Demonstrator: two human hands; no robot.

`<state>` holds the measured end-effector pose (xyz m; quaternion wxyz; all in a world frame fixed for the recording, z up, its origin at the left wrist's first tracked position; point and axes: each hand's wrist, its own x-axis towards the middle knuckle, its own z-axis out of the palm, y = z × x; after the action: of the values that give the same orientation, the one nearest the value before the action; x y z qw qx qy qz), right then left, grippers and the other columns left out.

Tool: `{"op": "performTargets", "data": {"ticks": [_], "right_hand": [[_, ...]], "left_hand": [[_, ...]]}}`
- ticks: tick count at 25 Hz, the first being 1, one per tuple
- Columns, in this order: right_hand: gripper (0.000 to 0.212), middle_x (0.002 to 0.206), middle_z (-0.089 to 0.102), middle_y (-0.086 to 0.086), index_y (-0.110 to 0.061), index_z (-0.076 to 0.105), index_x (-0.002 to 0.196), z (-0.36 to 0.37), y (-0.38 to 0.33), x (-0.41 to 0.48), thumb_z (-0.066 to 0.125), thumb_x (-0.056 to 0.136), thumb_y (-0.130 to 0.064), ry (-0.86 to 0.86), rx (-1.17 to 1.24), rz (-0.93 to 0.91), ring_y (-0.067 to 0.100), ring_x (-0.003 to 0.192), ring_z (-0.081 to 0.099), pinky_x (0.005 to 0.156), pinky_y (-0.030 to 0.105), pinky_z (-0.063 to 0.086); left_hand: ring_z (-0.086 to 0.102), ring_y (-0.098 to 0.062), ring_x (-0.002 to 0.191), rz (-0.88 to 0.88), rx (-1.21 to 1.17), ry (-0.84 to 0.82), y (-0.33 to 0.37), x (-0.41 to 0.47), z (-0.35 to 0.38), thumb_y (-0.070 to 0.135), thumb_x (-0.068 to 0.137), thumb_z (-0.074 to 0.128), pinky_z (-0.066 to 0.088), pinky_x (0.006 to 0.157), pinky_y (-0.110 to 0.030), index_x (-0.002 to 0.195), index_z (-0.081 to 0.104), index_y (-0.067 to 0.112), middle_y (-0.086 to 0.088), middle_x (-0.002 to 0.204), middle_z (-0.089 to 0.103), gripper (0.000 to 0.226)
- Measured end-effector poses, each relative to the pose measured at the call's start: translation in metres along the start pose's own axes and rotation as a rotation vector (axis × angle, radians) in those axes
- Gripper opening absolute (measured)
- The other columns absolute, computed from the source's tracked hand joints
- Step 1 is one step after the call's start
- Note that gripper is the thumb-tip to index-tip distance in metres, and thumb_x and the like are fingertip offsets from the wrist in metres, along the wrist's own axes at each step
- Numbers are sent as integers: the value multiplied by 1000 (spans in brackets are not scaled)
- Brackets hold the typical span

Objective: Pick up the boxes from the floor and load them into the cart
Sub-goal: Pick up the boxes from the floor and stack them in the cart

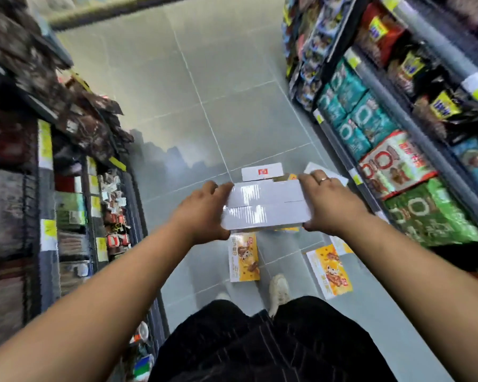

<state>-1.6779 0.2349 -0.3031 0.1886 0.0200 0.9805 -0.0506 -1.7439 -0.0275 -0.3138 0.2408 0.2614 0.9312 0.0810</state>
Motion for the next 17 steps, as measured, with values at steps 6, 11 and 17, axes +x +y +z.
{"op": "performTargets", "data": {"ticks": [6, 11, 17], "right_hand": [[101, 133, 36, 11, -20, 28, 145, -1, 11, -109, 80, 59, -31, 135, 255, 350, 39, 107, 55, 88, 43, 50], [99, 134, 32, 5, -29, 27, 144, 16, 5, -220, 80, 62, -33, 214, 386, 674, 36, 107, 54, 81, 43, 51], [105, 141, 27, 0, -29, 26, 147, 49, 8, -360, 84, 59, -32, 313, 561, 987, 32, 119, 47, 94, 44, 48]], "left_hand": [[52, -32, 115, 409, 87, 24, 54, 6, -41, 38, 64, 77, 42, 98, -35, 149, 28, 26, -7, 134, 44, 99], [50, -28, 117, 727, 192, -51, 128, -6, -43, 40, 63, 79, 43, 96, -35, 148, 26, 31, -4, 133, 42, 100], [49, -28, 121, 1012, 280, -161, 239, -47, -10, 56, 63, 76, 46, 97, -42, 149, 20, 36, 0, 138, 37, 104]]}}
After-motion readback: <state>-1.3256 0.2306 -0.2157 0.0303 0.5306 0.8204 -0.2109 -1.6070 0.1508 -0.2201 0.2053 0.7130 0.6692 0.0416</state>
